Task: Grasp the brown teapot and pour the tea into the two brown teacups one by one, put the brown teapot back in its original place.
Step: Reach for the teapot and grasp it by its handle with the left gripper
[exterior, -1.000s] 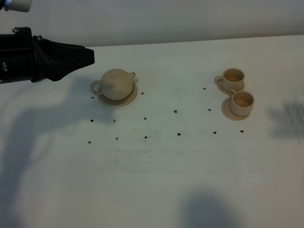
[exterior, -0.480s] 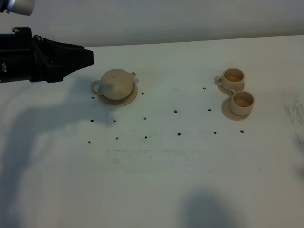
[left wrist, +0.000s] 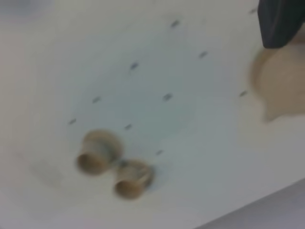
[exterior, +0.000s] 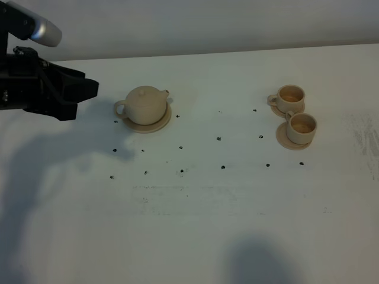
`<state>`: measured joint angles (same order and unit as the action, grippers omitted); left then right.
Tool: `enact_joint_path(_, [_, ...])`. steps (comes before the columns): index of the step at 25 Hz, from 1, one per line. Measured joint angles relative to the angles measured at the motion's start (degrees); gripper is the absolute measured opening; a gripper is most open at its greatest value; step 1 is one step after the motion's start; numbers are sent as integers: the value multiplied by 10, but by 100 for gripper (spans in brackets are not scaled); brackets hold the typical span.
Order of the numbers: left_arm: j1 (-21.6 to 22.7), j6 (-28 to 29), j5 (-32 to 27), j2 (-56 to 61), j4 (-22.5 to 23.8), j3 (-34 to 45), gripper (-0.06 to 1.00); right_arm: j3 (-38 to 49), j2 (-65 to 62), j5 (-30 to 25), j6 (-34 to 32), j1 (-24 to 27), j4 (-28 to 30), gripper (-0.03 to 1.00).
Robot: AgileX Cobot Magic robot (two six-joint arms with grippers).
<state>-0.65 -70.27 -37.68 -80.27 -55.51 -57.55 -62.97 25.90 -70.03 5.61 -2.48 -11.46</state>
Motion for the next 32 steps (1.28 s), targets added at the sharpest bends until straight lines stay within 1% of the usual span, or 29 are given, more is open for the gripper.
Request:
enact_joint_path(2, [0,19,12,-3,28,0,31,28,-13,0,-2,0,3,40])
enact_joint_path(6, [0,56,16,-30,78,-4,31,81,-36,0,-5,0,4,40])
enact_joint_path(10, [0,99,16,-77,127,-31,31,130,-67,0,-5,0,17,40])
enact_joint_path(15, [0,146,16,-115,189,-73,31,187,-141,0,-12,0,29,40])
enact_joint_path(18, [0,160,16,-127,208,-99,31,220,-196,4,-16,0,34,40])
enact_joint_path(22, [0,173,4,-147,229,-133,31,257,-259,31,-19,0,48,40])
enact_joint_path(25, [0,190,-14,-165,250,-163,31,277,-262,37,-19,0,60,40])
enact_joint_path(32, [0,225,-38,-199,314,-216,31,327,-263,60,-31,0,61,40])
